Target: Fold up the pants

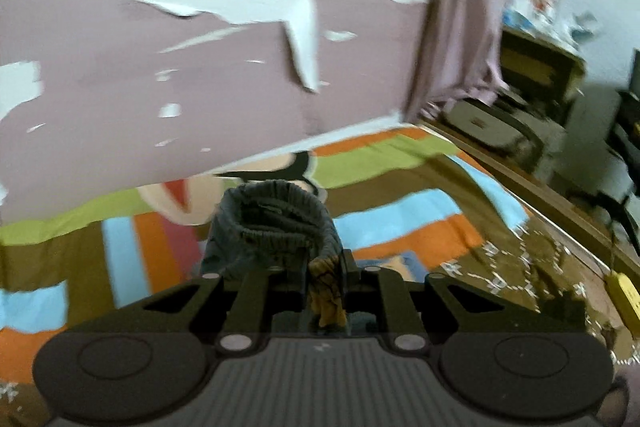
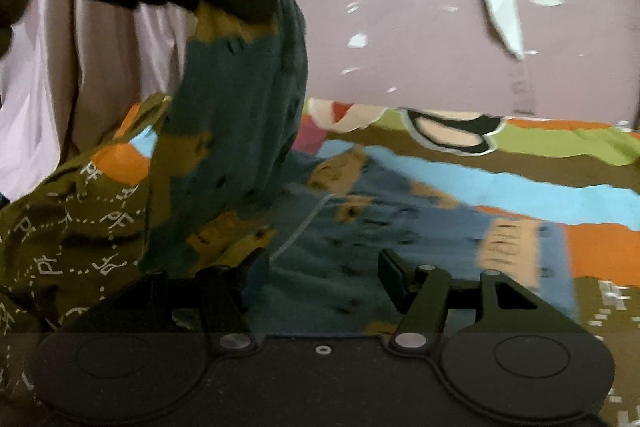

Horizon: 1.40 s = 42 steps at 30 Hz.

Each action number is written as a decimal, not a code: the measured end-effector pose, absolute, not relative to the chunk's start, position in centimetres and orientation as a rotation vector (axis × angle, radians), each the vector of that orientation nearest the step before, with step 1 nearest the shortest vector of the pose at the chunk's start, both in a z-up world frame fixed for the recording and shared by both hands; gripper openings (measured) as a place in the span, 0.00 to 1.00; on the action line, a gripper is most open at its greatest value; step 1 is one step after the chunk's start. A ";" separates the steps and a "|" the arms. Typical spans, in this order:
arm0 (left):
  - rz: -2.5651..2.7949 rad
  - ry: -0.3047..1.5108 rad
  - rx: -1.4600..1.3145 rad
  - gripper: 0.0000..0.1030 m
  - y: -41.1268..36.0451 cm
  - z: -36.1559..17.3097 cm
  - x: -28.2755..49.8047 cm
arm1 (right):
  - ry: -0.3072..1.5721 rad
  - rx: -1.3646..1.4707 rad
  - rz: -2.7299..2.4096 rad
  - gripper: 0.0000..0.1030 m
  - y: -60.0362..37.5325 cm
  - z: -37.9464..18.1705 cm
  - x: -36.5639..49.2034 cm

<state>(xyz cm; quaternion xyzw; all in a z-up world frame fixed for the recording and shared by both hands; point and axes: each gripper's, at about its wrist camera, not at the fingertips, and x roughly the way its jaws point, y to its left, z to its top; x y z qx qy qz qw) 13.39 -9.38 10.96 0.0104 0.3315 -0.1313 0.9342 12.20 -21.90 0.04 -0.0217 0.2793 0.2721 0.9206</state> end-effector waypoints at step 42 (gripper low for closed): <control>-0.540 0.771 0.445 0.16 -21.1 -1.0 12.1 | 0.757 0.280 0.624 0.29 -34.2 0.4 20.7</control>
